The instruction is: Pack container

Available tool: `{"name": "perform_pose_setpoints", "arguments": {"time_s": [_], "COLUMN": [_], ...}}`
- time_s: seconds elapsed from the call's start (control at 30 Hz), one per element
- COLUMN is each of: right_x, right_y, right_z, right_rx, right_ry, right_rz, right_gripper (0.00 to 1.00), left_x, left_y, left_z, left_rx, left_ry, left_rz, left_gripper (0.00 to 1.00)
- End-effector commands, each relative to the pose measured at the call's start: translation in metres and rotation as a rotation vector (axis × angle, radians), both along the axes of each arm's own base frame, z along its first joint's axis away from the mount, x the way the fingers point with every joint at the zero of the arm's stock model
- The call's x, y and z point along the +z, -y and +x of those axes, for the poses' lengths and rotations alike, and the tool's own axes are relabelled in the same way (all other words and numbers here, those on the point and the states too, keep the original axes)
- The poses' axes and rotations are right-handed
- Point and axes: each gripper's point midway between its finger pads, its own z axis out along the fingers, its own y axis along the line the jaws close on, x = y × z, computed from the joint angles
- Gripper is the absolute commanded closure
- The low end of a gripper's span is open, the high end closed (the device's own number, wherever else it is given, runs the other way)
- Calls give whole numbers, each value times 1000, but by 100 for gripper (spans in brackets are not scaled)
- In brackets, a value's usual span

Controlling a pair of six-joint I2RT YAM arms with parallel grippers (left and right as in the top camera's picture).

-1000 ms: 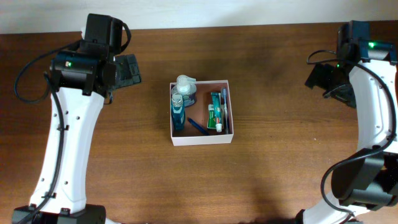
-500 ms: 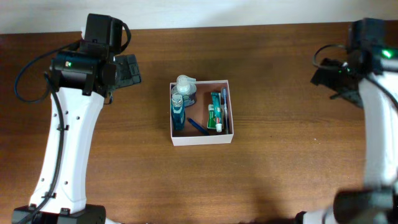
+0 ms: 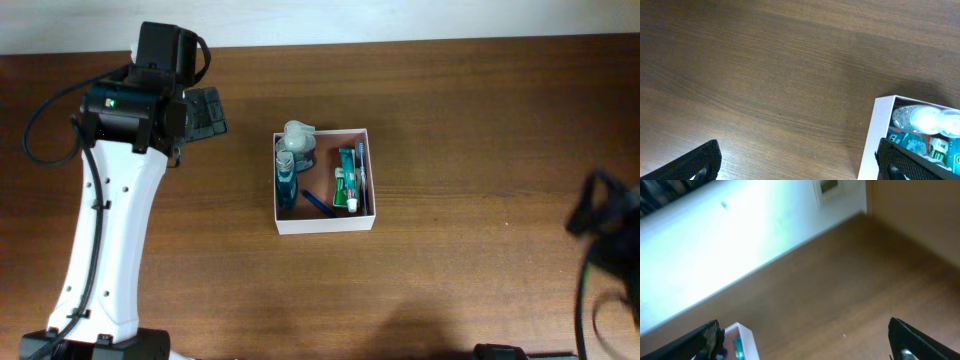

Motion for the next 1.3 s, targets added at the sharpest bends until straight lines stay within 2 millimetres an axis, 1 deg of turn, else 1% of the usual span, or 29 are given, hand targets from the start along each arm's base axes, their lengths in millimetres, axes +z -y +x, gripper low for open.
{"name": "perform_pose_setpoints", "arguments": {"time_s": [0.0,0.13,0.23,0.3,0.37,0.47,0.6,0.67,0.73,0.83,0.93,1.07,1.27], "right_x": [13,21,22,21,14,-3,-27,-44,-64,-90,-103,-118,-135], "right_y": [-3,-6,-9,-10,-12,-15,-24,-28,-28,-28,-28,-30,-40], "right_z": [-30,-64,-91,-104,-115,-127,-132,-130,-127,-115,-93,-59,-10], "right_rx": [0,-8,-8,-9,-8,4,63,95,107,123,135,158,231], "right_ry": [86,173,226,253,258,240,219,199,167,147,182,254,404], "right_rz": [-20,-33,-39,-42,-42,-32,-15,-6,-1,3,0,-2,-5], "right_gripper": [2,2,2,2,2,2,2,2,2,2,1,2,2], "left_x": [10,10,10,10,10,10,10,10,10,10,10,10,10], "left_y": [-4,-4,-4,-4,-4,-4,-4,-4,-4,-4,-4,-4,-4], "left_z": [-1,-1,-1,-1,-1,-1,-1,-1,-1,-1,-1,-1,-1], "left_rx": [4,4,4,4,4,4,4,4,4,4,4,4,4], "left_ry": [26,26,26,26,26,26,26,26,26,26,26,26,26], "left_rz": [12,12,12,12,12,12,12,12,12,12,12,12,12], "left_gripper": [1,1,1,1,1,1,0,0,1,1,1,1,1]}}
